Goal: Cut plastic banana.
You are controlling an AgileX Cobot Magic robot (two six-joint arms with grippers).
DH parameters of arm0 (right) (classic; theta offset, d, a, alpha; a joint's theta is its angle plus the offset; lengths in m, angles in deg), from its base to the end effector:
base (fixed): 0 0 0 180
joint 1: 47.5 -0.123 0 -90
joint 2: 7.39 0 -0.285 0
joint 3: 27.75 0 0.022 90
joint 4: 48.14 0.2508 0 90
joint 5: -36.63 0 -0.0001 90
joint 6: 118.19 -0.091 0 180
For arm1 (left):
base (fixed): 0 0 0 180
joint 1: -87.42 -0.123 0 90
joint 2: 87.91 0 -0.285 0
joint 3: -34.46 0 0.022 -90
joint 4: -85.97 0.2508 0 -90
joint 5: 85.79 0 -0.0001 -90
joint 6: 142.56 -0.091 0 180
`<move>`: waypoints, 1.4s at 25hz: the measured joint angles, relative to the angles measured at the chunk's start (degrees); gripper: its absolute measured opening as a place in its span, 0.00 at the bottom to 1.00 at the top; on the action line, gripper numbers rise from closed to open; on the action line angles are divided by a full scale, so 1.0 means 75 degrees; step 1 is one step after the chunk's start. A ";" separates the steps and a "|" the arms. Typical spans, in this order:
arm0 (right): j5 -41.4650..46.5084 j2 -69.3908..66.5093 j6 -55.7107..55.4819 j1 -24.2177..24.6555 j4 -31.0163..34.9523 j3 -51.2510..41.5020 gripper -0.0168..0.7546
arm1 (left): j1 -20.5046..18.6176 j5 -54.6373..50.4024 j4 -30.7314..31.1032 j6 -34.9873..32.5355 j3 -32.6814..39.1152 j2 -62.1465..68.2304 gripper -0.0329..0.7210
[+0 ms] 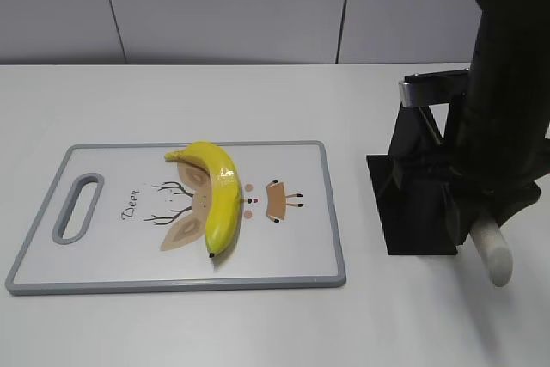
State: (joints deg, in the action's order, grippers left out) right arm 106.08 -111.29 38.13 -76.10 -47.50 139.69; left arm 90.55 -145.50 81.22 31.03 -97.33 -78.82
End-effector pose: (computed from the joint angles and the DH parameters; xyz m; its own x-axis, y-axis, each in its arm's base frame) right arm 0.2571 0.1412 0.2171 -0.9920 -0.0793 0.0983 -0.0829 0.9960 -0.0322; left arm -0.0017 -0.0064 0.2808 -0.4428 0.0941 -0.8917 0.1494 0.9883 0.0301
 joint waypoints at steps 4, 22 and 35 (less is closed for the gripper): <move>-0.0008 0.0407 -0.0121 0.0000 0.0124 0.0000 0.24 | 0.0000 0.0000 0.0000 0.0000 0.0000 0.0000 0.83; -0.0043 0.1316 -0.0391 -0.0024 -0.0217 0.1394 0.23 | 0.0000 0.0000 0.0000 0.0000 0.0000 0.0000 0.79; -0.0027 0.1316 0.0830 0.0001 -0.0376 0.2518 0.23 | 0.0000 0.0132 -0.0030 -0.0364 -0.0130 0.0089 0.79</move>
State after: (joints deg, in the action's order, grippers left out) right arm 105.88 -101.41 44.36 -76.09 -50.32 158.57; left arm 90.55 -144.51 81.00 28.30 -98.30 -78.15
